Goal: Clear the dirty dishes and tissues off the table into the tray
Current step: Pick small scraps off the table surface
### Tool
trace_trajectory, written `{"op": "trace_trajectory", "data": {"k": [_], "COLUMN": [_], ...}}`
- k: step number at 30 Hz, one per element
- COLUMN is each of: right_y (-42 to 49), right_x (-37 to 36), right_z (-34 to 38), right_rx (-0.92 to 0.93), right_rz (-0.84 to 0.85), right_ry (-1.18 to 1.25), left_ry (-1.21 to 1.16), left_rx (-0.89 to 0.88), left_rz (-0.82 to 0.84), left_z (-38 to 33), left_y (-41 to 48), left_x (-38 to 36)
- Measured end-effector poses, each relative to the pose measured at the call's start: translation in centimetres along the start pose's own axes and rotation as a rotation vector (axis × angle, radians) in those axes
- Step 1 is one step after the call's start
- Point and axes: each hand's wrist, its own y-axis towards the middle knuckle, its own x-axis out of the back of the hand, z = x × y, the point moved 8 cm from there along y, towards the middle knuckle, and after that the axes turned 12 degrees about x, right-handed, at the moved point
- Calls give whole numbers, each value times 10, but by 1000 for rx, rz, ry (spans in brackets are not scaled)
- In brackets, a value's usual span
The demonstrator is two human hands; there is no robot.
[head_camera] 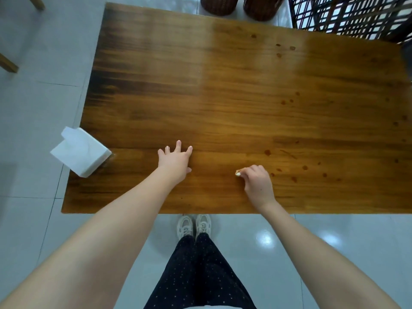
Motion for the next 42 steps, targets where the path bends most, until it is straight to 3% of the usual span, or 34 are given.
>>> {"op": "trace_trajectory", "data": {"k": [4, 10, 20, 29, 34, 42], "right_y": [43, 64, -45, -18, -1, -30], "right_x": [9, 9, -1, 8, 26, 14], "right_z": [-24, -53, -8, -34, -77, -48], "right_rx": [-73, -371, -186, -208, -328, -217], "right_rz": [-36, -21, 5, 8, -38, 52], "right_ry": [-67, 56, 68, 24, 49, 108], "left_ry": [16, 26, 91, 69, 11, -47], "left_rx": [5, 7, -2, 23, 61, 124], "left_rz": [-3, 15, 43, 56, 81, 33], "left_z": [0, -2, -9, -7, -7, -7], "left_y": [2, 5, 2, 3, 3, -6], "left_x": [-2, -1, 12, 8, 7, 5]}}
